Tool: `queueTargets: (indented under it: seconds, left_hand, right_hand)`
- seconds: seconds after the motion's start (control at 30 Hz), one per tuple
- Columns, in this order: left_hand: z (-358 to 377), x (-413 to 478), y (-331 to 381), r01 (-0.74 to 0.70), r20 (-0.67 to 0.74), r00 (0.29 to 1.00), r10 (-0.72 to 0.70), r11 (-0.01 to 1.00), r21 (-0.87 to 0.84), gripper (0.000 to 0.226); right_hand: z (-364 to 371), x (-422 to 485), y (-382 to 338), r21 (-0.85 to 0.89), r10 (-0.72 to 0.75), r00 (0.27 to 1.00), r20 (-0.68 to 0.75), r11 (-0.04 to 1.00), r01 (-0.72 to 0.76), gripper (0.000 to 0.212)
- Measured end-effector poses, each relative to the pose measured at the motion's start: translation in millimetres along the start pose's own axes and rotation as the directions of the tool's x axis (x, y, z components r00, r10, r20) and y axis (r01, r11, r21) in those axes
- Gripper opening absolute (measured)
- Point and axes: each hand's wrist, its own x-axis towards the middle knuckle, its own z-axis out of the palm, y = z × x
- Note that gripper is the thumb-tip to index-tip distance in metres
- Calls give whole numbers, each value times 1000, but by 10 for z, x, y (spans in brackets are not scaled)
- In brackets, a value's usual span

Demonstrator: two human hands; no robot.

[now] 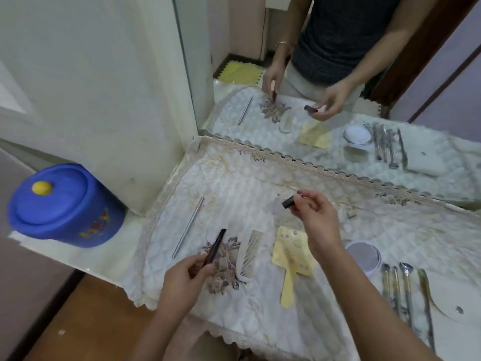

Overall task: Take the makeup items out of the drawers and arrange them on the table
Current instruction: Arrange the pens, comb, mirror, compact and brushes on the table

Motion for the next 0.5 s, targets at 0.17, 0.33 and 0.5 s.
queueTargets:
  seconds: [0.17,0.33,0.5]
  left_hand:
    - [12,369,124,79,1,997,-79,997,-23,14]
    - [81,642,112,-68,163,986,32,973,222,14]
    - [54,666,-11,-220,365,925,108,935,279,27]
  right_hand:
    - [263,7,146,-320,92,983,158,947,-37,15]
    - [700,-232,681,-646,89,991,103,763,-2,13]
    - [845,-340,758,-794,74,992,105,606,39,10]
